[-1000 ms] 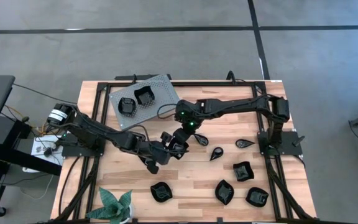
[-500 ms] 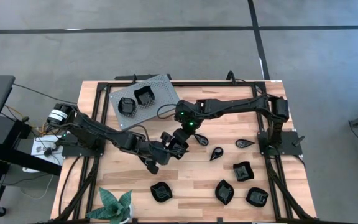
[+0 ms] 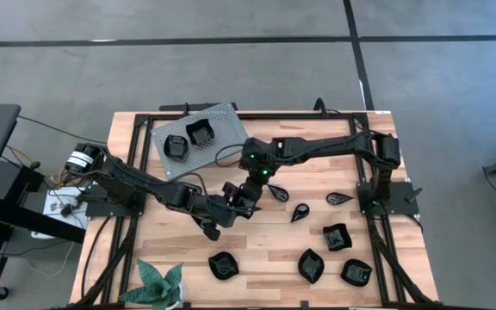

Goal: Pick & Place Mini shaped plates
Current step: Stack the black distorted square plate on top of the black distorted square plate on the shelf

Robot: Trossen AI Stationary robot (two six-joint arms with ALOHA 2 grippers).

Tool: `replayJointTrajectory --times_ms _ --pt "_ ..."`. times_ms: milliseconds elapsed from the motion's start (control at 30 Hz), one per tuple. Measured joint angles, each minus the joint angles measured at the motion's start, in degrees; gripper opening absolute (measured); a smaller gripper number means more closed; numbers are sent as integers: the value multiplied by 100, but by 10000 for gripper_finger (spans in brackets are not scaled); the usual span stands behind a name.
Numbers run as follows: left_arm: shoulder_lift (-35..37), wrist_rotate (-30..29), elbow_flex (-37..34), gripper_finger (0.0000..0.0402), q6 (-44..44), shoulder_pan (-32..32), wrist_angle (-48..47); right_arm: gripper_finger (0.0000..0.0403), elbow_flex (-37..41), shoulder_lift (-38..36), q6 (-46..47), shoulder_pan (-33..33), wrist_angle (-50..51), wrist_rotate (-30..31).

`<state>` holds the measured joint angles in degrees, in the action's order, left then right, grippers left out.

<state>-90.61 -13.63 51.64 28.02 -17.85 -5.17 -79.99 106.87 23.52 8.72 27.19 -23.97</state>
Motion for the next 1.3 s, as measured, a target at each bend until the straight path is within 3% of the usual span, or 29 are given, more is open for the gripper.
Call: replayJointTrajectory --times_ms 267,633,867,1000,1200,1300 --pt "0 20 0 9 -22 28 5 13 0 2 -335 42 157 -137" --pt "0 65 0 10 -43 26 7 122 0 4 -550 -29 66 -109" --pt "0 406 0 8 -504 27 5 162 -285 2 -553 126 195 -130" --pt "0 420 0 9 -770 -13 7 172 -816 2 -584 257 1124 -169" --pt "131 60 0 10 -1345 -96 -15 173 -1798 -23 -1285 440 3973 -95" --pt "423 -328 0 12 -2008 -70 -279 173 -1895 -295 -1532 345 4499 425"
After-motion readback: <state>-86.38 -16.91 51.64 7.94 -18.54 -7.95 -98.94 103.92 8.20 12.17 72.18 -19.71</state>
